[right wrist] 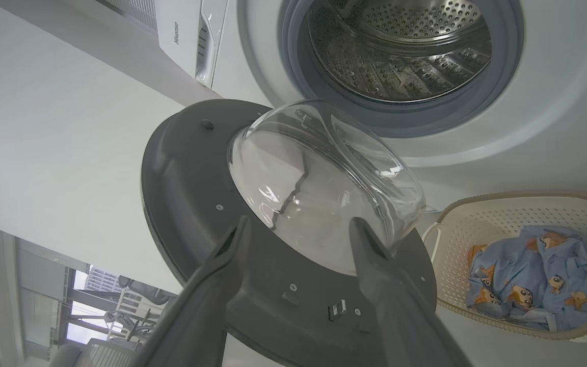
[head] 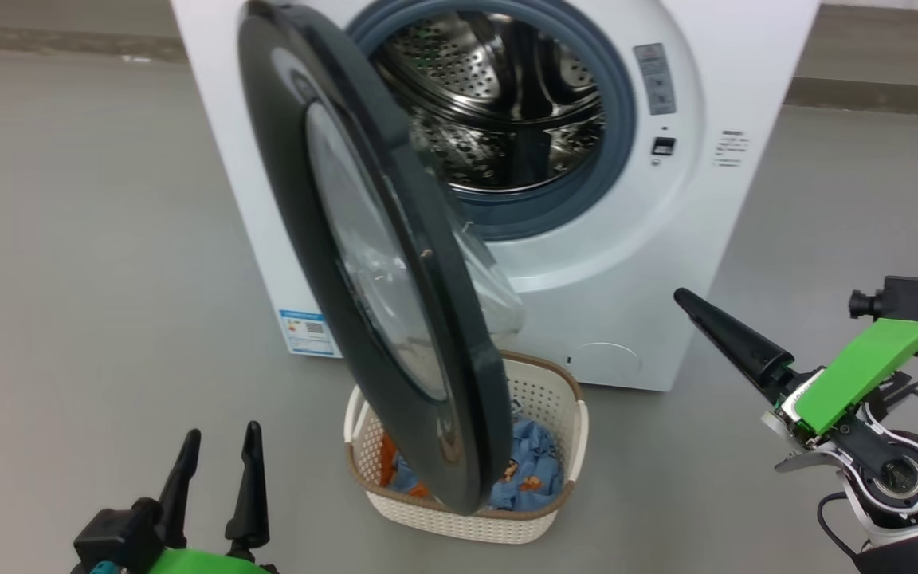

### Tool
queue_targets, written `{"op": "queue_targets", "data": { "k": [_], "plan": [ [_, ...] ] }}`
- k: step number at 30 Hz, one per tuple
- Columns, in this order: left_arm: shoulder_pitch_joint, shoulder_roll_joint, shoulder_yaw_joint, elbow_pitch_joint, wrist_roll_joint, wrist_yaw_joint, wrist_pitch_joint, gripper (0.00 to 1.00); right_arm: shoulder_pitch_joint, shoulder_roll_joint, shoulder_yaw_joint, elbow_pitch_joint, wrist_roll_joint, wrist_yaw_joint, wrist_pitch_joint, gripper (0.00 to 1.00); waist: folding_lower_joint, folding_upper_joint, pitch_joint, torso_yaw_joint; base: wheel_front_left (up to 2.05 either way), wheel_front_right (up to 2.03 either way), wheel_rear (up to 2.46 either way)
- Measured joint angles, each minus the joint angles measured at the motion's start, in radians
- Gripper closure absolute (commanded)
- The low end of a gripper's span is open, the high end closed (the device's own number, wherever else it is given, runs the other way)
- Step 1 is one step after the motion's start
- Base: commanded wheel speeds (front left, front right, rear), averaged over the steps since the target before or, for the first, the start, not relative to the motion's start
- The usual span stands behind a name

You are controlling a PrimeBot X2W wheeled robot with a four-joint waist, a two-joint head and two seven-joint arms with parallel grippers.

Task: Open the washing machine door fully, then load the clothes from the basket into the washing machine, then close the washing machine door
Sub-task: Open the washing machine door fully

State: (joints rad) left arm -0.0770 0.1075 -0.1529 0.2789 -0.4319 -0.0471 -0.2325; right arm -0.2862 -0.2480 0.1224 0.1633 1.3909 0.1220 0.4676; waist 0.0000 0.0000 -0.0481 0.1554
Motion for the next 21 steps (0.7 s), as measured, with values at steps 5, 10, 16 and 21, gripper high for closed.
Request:
{"op": "queue_targets", "data": {
  "k": [5,10,16,21],
  "plan": [
    [0.000,0.000,0.007,-0.001,-0.004,0.004,-0.007,0.00,0.027,-0.030,0.027,-0.055,-0.102,0.000,-0.147,0.00,0.0000,0.0000,0.002,-0.054,0.00,0.00,0.00],
    [0.000,-0.003,0.007,-0.001,-0.007,0.004,-0.007,0.00,0.057,-0.074,0.061,-0.060,-0.177,0.000,-0.317,0.00,0.0000,0.0000,0.006,-0.097,0.00,0.00,0.00],
    [0.000,-0.004,0.011,-0.002,-0.007,0.005,-0.014,0.00,0.081,-0.135,0.119,-0.054,-0.292,0.000,-0.496,0.00,0.0001,0.0000,0.007,-0.135,0.00,0.00,0.00],
    [0.000,-0.006,0.014,-0.010,-0.007,0.006,-0.015,0.00,0.106,-0.162,0.142,0.007,-0.425,0.000,-0.646,0.00,0.0000,0.0000,0.005,-0.157,0.00,0.00,0.00]
  ]
}}
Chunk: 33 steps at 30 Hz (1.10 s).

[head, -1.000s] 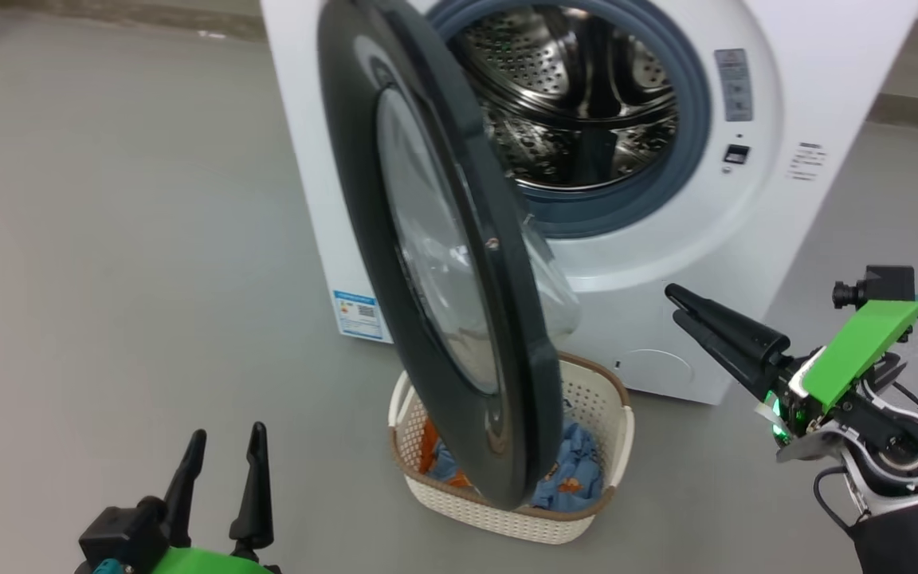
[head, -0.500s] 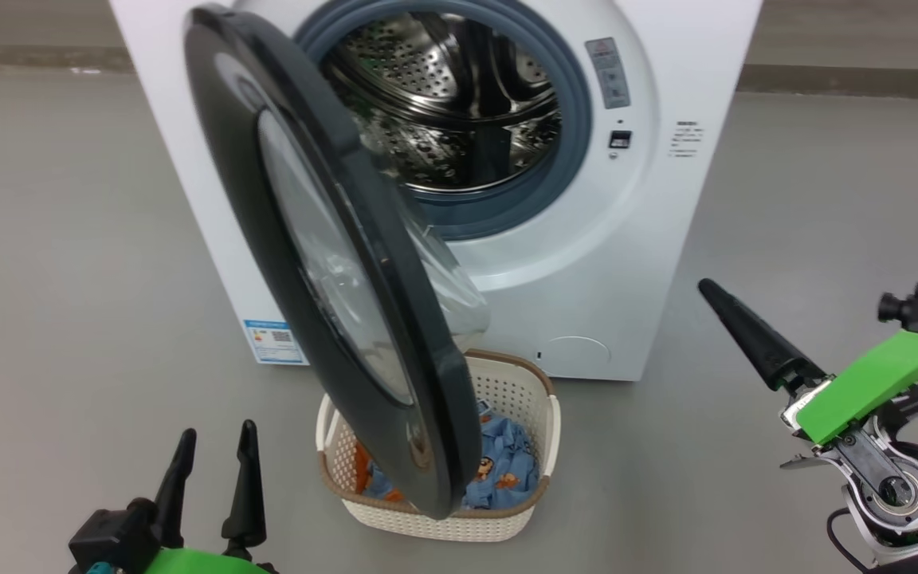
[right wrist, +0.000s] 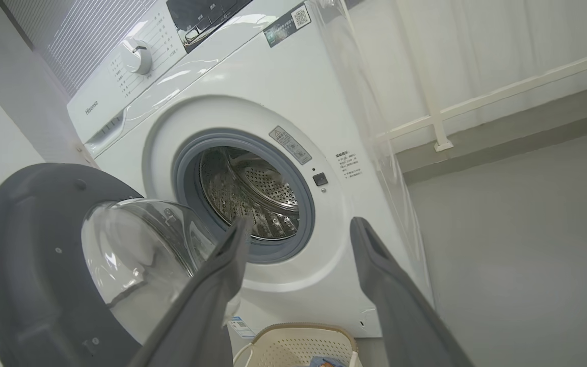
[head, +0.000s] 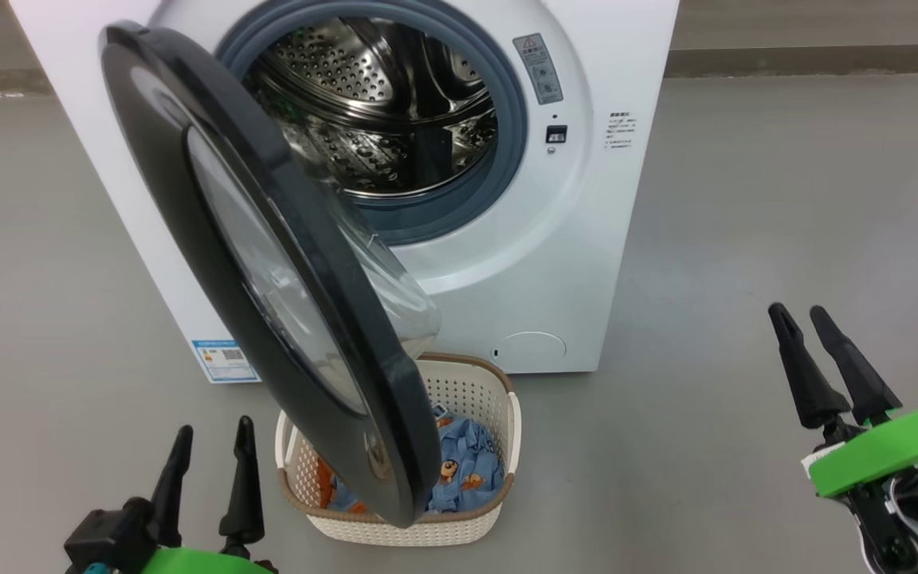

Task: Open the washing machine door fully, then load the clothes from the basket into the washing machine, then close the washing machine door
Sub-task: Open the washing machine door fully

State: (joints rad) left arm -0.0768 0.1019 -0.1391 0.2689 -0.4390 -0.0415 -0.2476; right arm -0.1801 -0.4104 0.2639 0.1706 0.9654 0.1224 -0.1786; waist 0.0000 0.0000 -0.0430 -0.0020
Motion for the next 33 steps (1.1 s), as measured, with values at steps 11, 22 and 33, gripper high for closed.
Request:
{"op": "queue_targets", "data": {
  "k": [11,22,33],
  "plan": [
    [0.000,-0.006,0.003,-0.016,0.000,0.016,-0.001,0.00,0.025,0.008,-0.011,0.121,-0.194,0.001,-0.067,0.00,0.0000,0.0000,-0.001,-0.021,0.00,0.00,0.00],
    [0.000,-0.022,0.002,-0.023,0.000,0.016,-0.005,0.00,0.043,0.053,-0.064,0.150,-0.350,0.001,-0.071,0.00,0.0000,0.0000,0.008,-0.019,0.00,0.00,0.00],
    [0.000,-0.022,0.001,-0.020,0.003,0.016,-0.005,0.00,0.045,0.069,-0.103,0.149,-0.413,0.001,-0.071,0.00,0.0000,0.0000,-0.001,-0.012,0.00,0.00,0.00]
  ]
}}
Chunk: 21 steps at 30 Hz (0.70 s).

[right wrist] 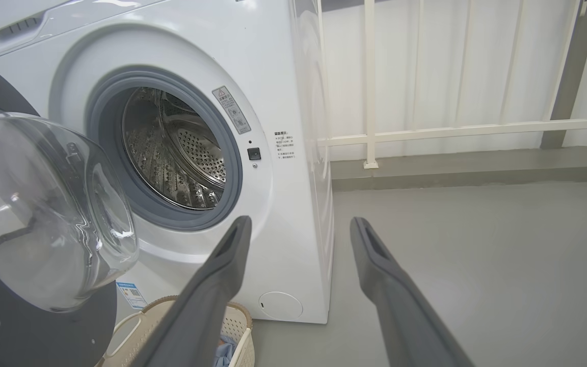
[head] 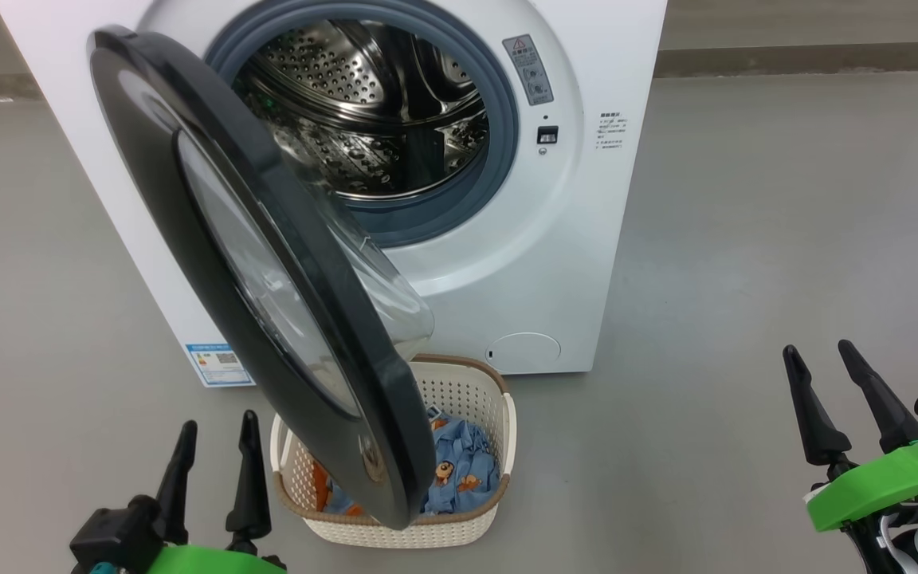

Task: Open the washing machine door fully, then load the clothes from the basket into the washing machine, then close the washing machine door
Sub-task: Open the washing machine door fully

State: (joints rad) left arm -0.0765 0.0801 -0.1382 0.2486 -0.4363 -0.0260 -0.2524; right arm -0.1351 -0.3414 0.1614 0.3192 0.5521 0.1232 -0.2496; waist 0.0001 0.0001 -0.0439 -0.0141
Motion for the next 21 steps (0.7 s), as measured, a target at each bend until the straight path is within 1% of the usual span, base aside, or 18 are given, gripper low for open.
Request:
{"op": "queue_targets", "data": {
  "k": [9,21],
  "plan": [
    [0.000,0.000,-0.003,0.002,0.006,-0.001,0.000,0.00,0.000,0.017,-0.004,0.001,-0.009,0.000,0.000,0.00,0.0000,0.0000,-0.006,0.000,0.00,0.00,0.00],
    [0.000,0.000,-0.003,0.008,0.009,-0.007,0.000,0.00,0.000,0.018,0.003,0.006,-0.009,0.000,0.000,0.00,0.0000,0.0000,-0.005,-0.007,0.00,0.00,0.00]
  ]
}}
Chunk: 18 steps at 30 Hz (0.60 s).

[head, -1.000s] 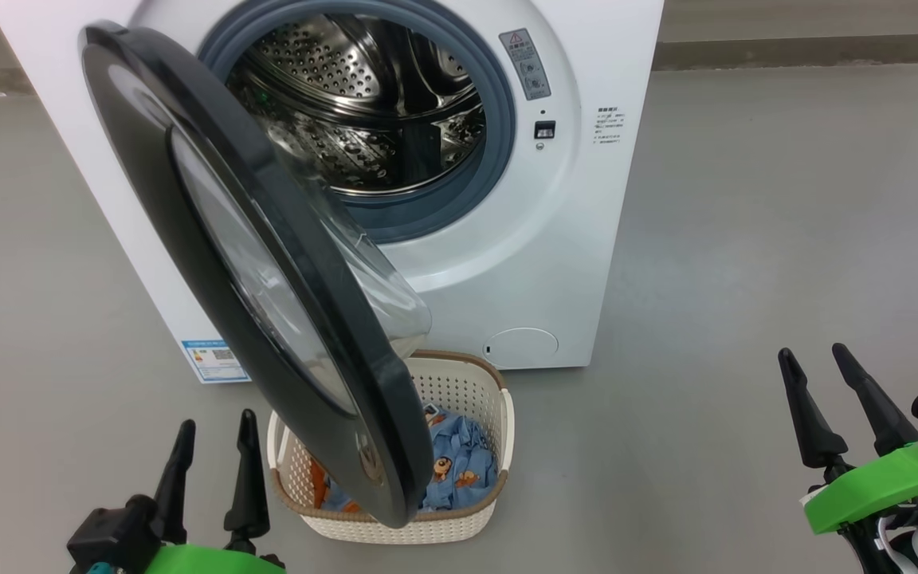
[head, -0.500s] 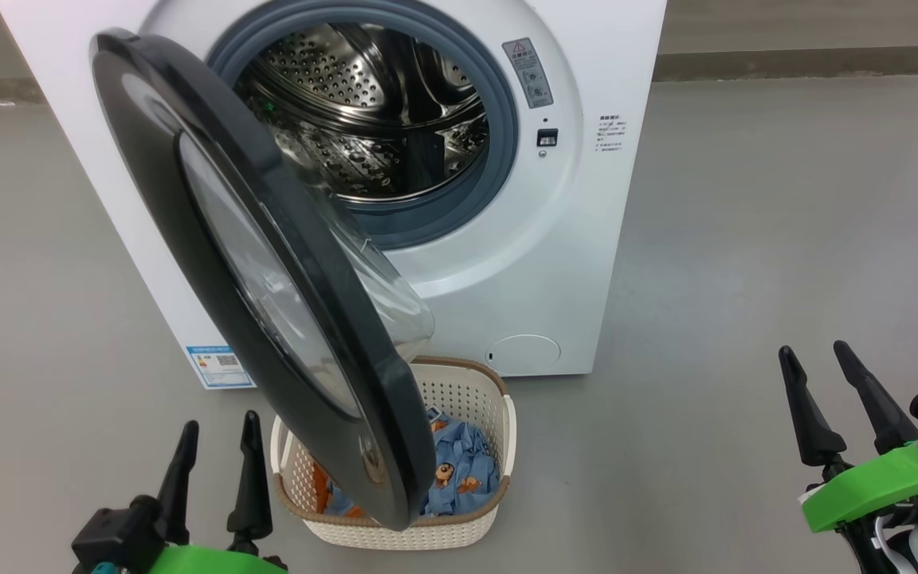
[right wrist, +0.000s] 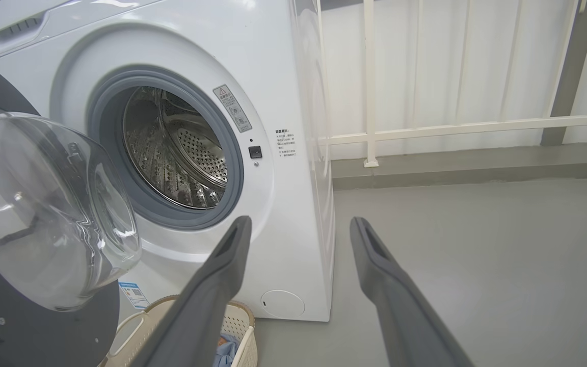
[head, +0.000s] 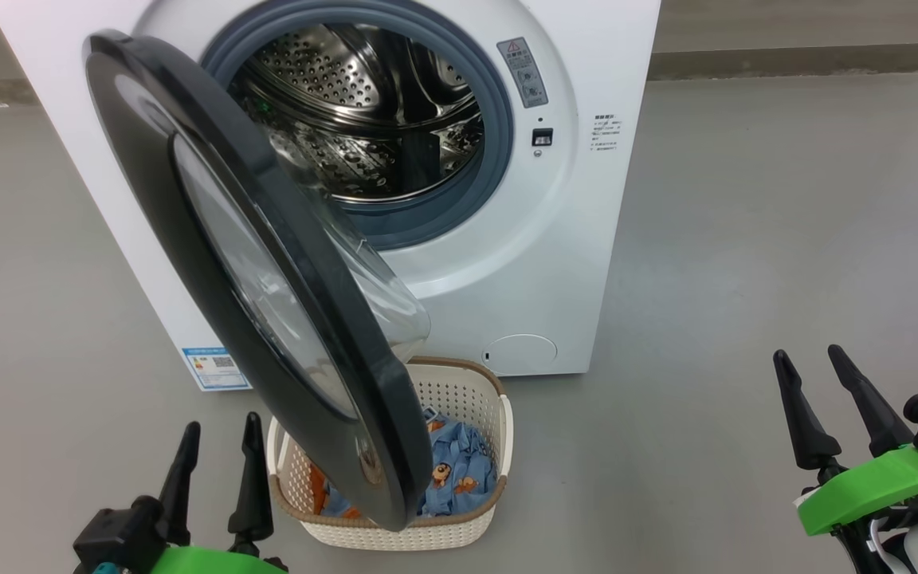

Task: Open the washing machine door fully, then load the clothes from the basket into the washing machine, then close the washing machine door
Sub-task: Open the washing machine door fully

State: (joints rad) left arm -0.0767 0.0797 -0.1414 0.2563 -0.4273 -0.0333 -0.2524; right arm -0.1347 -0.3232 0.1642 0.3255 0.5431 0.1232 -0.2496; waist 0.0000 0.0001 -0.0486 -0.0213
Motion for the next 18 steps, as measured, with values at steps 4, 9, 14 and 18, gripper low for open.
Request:
{"op": "queue_targets", "data": {
  "k": [4,9,14,18],
  "plan": [
    [0.000,0.000,0.001,0.002,0.001,-0.001,0.000,0.00,0.000,0.000,0.005,0.004,0.000,0.000,0.000,0.00,0.0000,0.0000,0.000,-0.002,0.00,0.00,0.00],
    [0.000,0.000,0.003,0.003,0.006,-0.001,0.000,0.00,0.000,0.000,0.012,0.007,0.000,0.000,0.000,0.00,0.0000,0.0000,0.000,-0.004,0.00,0.00,0.00],
    [-0.001,0.000,0.006,0.005,0.007,-0.003,0.000,0.00,0.000,0.000,0.015,0.010,0.000,0.000,0.000,0.00,0.0000,0.0000,0.002,-0.006,0.00,0.00,0.00],
    [-0.002,-0.003,0.008,0.006,0.006,-0.010,0.000,0.58,0.000,0.002,0.015,0.011,0.000,0.000,0.000,0.00,0.0000,0.0000,0.005,-0.006,0.00,0.00,0.00]
  ]
}}
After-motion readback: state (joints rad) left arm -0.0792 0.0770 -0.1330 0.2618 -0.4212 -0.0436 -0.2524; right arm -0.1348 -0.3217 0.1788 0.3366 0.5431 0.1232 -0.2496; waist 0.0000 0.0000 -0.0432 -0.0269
